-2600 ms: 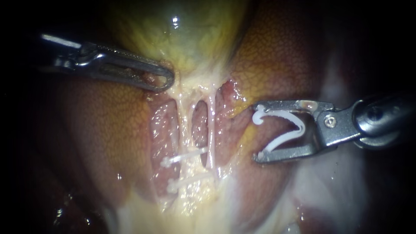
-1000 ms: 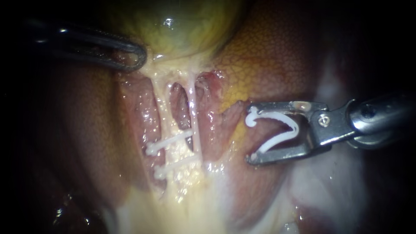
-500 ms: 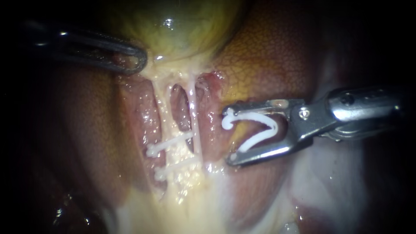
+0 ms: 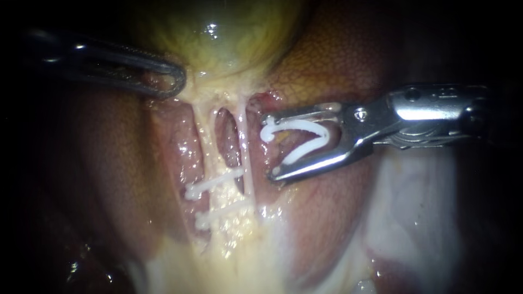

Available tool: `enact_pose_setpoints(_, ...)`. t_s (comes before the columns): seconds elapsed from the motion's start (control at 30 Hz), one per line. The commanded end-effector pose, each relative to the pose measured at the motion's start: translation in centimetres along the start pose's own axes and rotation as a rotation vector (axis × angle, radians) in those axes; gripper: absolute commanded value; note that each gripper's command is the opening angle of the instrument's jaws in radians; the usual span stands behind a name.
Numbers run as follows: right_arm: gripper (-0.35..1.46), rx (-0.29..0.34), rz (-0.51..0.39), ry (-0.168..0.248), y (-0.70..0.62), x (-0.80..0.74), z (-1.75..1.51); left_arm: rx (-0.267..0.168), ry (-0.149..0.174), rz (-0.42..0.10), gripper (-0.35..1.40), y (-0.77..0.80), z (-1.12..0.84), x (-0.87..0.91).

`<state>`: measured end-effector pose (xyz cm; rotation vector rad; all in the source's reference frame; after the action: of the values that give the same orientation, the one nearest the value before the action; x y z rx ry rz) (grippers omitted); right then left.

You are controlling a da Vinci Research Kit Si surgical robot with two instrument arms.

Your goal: Clipping third clip left tube

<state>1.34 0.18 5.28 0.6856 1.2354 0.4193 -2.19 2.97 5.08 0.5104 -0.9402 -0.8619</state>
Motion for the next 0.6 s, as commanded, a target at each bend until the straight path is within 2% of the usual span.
enact_pose_setpoints(0.03, 0.46, 0.007, 0.002, 0.002, 0.0, 0.0, 0.01, 0.001, 0.001, -0.001, -0.35, 0.0, 0.0, 0.0)
enact_pose_setpoints(0.6, 0.46, 0.031, 0.017, -0.002, 0.1, -0.11, 0.32, 0.001, 0.001, -0.001, -0.35, 0.0, 0.0, 0.0)
